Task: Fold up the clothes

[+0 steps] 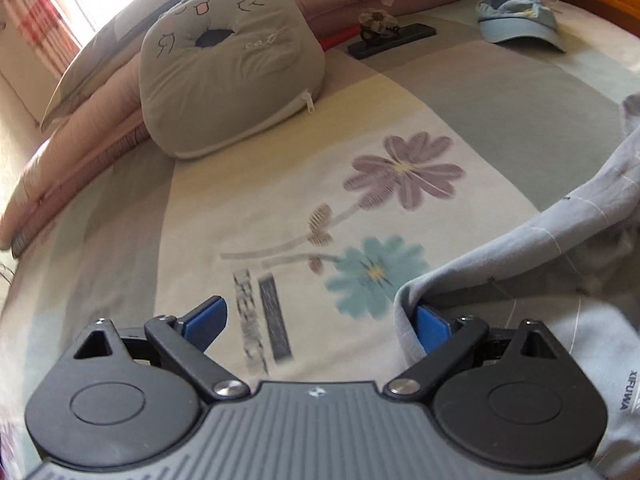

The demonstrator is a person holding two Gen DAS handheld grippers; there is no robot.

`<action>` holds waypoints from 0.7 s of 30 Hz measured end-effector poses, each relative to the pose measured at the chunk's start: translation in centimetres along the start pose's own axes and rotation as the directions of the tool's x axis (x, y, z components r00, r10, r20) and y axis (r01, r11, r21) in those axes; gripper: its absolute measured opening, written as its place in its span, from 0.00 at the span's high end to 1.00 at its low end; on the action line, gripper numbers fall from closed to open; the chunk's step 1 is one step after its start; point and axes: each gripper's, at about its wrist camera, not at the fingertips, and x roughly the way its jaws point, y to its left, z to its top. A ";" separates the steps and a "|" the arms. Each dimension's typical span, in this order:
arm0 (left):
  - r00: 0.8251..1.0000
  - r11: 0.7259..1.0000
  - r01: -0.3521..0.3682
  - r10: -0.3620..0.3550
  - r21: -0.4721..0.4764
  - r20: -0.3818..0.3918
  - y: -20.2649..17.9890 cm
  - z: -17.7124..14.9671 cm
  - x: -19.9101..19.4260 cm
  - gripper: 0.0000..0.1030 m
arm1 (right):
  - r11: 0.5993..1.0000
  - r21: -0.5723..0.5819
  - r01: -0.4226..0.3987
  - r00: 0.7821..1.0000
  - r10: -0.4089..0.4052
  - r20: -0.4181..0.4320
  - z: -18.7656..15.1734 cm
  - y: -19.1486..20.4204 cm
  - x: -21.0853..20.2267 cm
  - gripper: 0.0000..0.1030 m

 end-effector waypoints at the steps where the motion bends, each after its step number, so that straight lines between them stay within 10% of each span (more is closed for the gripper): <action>1: 1.000 1.000 -0.006 0.006 0.014 0.008 0.1 0.5 0.4 0.06 | 1.000 0.010 0.006 1.000 -0.006 0.003 -0.2 -0.1 -0.1 0.10; 12: 0.992 0.990 -0.103 0.096 0.100 0.077 0.6 6.0 4.0 0.05 | 0.998 0.058 0.038 0.999 -0.039 0.013 -0.5 -0.3 -0.2 0.10; 21: 0.998 0.995 -0.040 0.036 0.096 0.044 -0.9 6.2 3.8 0.06 | 0.998 0.051 0.024 1.000 -0.025 0.007 -0.6 -0.5 0.0 0.10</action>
